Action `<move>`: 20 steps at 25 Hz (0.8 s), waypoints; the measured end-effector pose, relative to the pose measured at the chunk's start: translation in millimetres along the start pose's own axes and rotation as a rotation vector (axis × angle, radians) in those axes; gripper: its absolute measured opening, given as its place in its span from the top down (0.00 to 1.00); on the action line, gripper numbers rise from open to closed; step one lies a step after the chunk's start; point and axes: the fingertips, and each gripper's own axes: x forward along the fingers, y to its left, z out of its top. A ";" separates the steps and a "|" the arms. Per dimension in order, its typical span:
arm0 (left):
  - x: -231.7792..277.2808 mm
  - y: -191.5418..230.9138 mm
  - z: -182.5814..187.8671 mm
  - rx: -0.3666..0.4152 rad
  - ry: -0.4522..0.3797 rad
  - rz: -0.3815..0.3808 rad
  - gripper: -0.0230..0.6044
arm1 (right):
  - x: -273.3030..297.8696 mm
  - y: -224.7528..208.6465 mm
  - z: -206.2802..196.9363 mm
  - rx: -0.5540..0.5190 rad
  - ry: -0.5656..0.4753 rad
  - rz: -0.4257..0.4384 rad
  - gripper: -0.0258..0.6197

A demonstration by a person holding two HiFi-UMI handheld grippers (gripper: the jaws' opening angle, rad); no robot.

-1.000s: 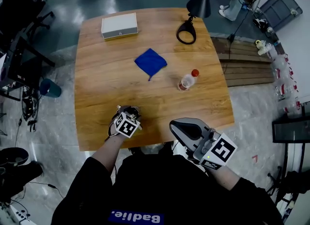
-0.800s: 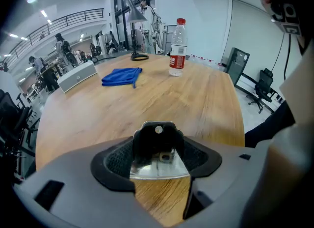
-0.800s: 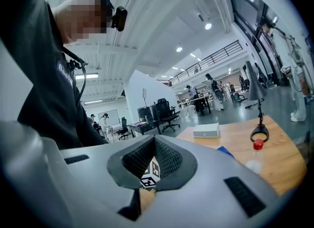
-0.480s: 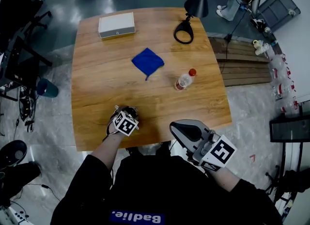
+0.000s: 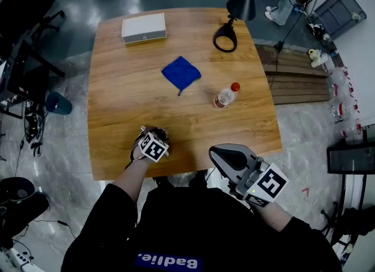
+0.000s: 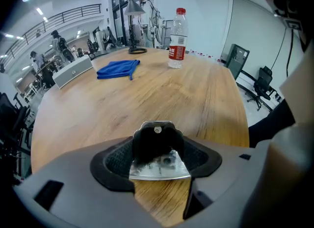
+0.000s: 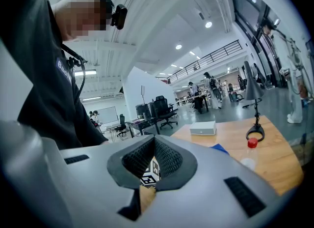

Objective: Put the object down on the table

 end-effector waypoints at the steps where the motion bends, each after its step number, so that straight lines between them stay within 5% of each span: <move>1: -0.1 0.3 -0.3 0.000 -0.001 -0.002 0.49 | 0.3 -0.2 -0.4 0.001 0.000 0.000 0.95; 20: -40.0 -5.7 28.8 0.039 -0.129 -0.012 0.49 | 7.1 -3.7 8.7 -0.001 -0.033 0.035 0.95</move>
